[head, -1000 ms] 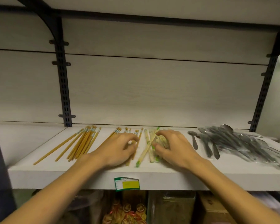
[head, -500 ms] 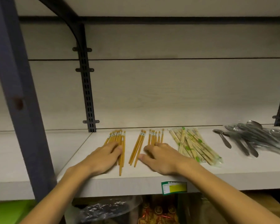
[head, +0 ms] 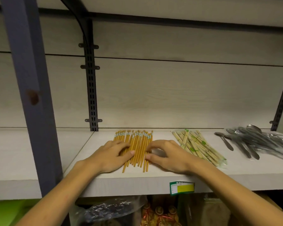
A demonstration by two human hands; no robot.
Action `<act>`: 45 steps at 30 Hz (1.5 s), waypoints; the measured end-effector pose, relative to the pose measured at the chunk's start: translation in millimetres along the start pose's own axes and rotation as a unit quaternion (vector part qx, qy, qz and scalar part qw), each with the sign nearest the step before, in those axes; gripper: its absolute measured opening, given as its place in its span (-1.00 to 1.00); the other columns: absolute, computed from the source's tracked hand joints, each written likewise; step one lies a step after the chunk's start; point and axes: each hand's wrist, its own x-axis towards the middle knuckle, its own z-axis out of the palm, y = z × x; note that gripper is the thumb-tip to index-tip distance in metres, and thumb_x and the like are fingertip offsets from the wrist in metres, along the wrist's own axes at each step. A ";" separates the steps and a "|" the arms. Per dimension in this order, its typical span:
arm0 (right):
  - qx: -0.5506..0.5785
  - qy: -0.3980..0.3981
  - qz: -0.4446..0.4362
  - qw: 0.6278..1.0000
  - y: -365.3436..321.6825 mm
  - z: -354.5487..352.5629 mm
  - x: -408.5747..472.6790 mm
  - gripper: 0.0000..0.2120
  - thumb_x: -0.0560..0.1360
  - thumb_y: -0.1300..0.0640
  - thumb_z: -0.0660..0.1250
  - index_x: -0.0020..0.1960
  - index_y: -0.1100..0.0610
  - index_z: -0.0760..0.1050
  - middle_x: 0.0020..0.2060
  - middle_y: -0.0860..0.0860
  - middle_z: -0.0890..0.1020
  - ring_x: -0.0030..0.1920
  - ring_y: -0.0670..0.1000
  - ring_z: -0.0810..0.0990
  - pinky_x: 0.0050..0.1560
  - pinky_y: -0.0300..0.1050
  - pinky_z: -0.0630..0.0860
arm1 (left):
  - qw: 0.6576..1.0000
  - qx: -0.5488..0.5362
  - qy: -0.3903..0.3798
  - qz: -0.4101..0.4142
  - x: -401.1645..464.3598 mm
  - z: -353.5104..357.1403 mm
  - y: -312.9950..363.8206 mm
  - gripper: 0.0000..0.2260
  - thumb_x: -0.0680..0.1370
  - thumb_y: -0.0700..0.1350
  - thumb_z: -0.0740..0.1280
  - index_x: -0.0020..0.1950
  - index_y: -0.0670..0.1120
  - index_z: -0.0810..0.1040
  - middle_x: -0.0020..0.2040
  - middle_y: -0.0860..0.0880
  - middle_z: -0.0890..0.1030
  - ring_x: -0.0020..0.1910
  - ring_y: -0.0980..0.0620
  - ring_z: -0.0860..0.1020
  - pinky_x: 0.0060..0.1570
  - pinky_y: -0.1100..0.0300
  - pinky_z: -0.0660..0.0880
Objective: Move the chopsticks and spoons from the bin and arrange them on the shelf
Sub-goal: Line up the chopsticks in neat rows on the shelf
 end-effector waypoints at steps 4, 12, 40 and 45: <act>-0.053 0.024 0.043 0.997 25.2 -19.9 -19.6 -0.54 0.53 -0.24 0.21 0.31 0.00 0.48 0.28 -0.10 0.52 0.27 -0.10 0.46 0.27 -0.13 0.40 | 0.999 0.038 0.027 0.007 3.4 0.0 5.7 -0.54 0.58 0.29 0.02 0.37 0.13 0.41 0.33 0.08 0.43 0.29 0.04 0.37 0.25 0.05 0.37; -0.135 -0.009 0.205 0.969 78.3 -52.3 -56.9 -0.36 0.51 -0.36 0.11 0.40 0.05 0.38 0.39 0.06 0.43 0.34 0.10 0.40 0.36 0.05 0.31 | 0.992 0.036 -0.106 0.059 8.7 4.7 37.7 -0.42 0.54 0.36 -0.06 0.54 0.21 0.08 0.58 0.11 0.01 0.56 0.06 -0.07 0.51 -0.01 -0.10; 0.012 0.010 0.088 0.996 73.0 -23.4 -32.1 -0.36 0.46 -0.43 -0.02 0.34 -0.12 0.45 0.17 -0.12 0.39 0.13 -0.17 0.40 0.17 -0.20 0.32 | 0.992 -0.005 -0.068 0.107 25.0 24.4 79.5 -0.45 0.54 0.37 0.04 0.50 0.23 0.18 0.49 0.18 0.23 0.47 0.10 0.20 0.44 -0.05 0.21; -0.001 -0.007 0.077 0.997 74.6 -20.2 -30.4 -0.49 0.54 -0.33 0.05 0.36 -0.12 0.42 0.21 -0.16 0.37 0.19 -0.15 0.40 0.22 -0.18 0.32 | 0.987 0.012 -0.104 0.121 23.2 23.3 81.2 -0.53 0.61 0.26 0.02 0.49 0.37 -0.04 0.55 0.26 -0.14 0.51 0.23 -0.19 0.51 0.01 -0.13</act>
